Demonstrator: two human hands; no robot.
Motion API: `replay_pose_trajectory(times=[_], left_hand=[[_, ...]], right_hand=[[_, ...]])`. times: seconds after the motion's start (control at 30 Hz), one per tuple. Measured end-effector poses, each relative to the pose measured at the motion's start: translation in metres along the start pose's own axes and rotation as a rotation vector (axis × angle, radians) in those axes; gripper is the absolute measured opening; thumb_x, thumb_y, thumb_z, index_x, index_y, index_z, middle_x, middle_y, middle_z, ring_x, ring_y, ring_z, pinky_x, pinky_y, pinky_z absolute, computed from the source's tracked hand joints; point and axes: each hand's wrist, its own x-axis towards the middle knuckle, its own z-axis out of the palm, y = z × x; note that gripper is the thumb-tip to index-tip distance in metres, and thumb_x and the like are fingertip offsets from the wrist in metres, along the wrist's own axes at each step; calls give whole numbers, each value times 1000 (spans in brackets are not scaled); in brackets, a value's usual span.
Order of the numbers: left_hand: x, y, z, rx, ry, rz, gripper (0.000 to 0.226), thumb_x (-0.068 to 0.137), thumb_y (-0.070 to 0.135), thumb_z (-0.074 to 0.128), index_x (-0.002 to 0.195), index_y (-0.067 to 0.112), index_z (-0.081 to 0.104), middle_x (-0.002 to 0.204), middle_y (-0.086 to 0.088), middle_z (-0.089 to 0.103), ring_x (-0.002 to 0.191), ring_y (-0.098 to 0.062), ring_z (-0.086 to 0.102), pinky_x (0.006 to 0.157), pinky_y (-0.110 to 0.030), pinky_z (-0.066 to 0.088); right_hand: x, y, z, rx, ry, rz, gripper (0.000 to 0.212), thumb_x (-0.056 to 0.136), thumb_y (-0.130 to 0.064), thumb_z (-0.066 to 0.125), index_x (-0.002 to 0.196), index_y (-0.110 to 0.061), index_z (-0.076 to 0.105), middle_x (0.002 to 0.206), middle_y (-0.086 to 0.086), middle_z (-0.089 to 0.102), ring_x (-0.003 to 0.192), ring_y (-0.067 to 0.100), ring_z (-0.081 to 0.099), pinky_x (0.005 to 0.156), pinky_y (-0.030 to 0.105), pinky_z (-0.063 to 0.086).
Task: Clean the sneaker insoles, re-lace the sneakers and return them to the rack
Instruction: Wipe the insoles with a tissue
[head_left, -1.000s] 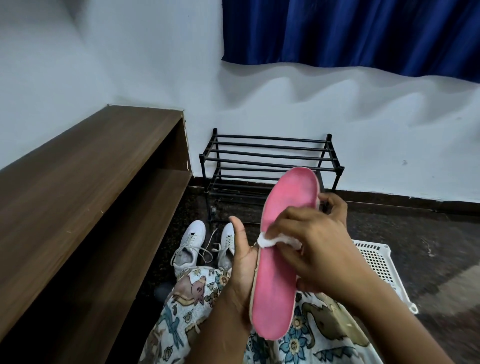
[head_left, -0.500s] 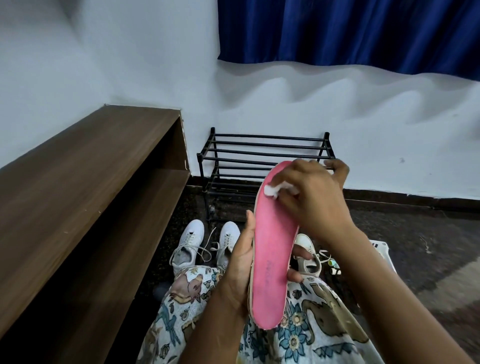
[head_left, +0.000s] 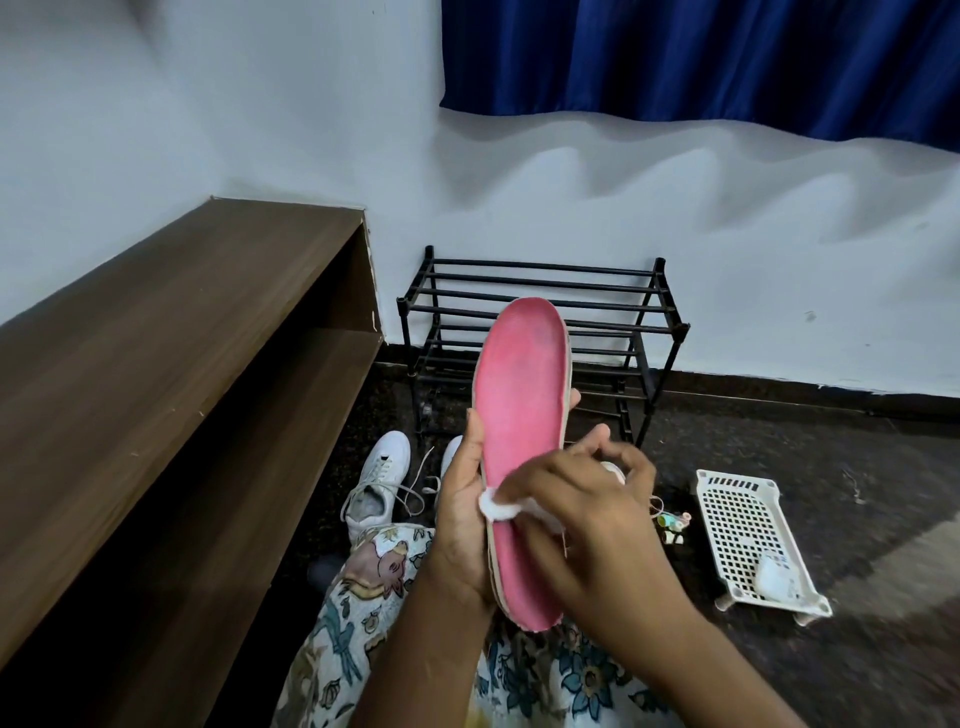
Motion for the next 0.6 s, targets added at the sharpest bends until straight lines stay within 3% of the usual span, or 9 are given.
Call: replay_pose_trajectory(times=[0.03, 0.1, 0.2, 0.33, 0.53, 0.6], left_hand=[[0, 1, -2, 43, -10, 0, 85, 86, 73, 31, 138, 9, 46, 143, -17, 39, 133, -30, 32, 119, -47, 8], [0, 3, -6, 34, -24, 24, 78, 87, 72, 27, 142, 19, 43, 139, -16, 47, 122, -31, 46, 112, -48, 25], [0, 5, -6, -28, -27, 56, 72, 88, 67, 33, 139, 18, 46, 129, -19, 57, 111, -32, 59, 99, -43, 45], [-2, 7, -4, -28, -12, 93, 70, 90, 64, 31, 128, 12, 59, 124, -17, 62, 110, -31, 62, 99, -41, 47], [1, 15, -2, 0, 37, 198, 78, 95, 63, 7, 142, 11, 41, 143, -7, 48, 130, -23, 46, 111, -40, 32], [1, 12, 8, -12, -3, 218, 72, 96, 59, 15, 139, 11, 46, 138, -9, 52, 124, -24, 52, 105, -42, 41]], right_hand=[[-7, -1, 0, 18, -7, -19, 21, 79, -20, 51, 90, -33, 63, 95, -20, 61, 91, 2, 57, 98, 33, 21], [-19, -3, 0, 12, -13, -68, 24, 75, -19, 51, 91, -35, 61, 96, -20, 60, 92, 3, 57, 100, 35, 21], [-39, 1, 6, -17, 12, -116, 27, 69, -20, 53, 89, -37, 56, 95, -21, 59, 87, 4, 59, 99, 39, 24], [-54, 11, 11, -34, 28, -118, 28, 67, -21, 52, 89, -38, 56, 95, -20, 58, 87, 4, 58, 98, 42, 26], [-38, 21, 2, -7, 12, -70, 24, 73, -20, 56, 90, -36, 58, 100, -20, 55, 94, 5, 55, 90, 44, 31], [-27, 25, -1, 120, 45, 8, 20, 76, -19, 55, 89, -34, 58, 100, -21, 56, 97, 7, 55, 84, 45, 37]])
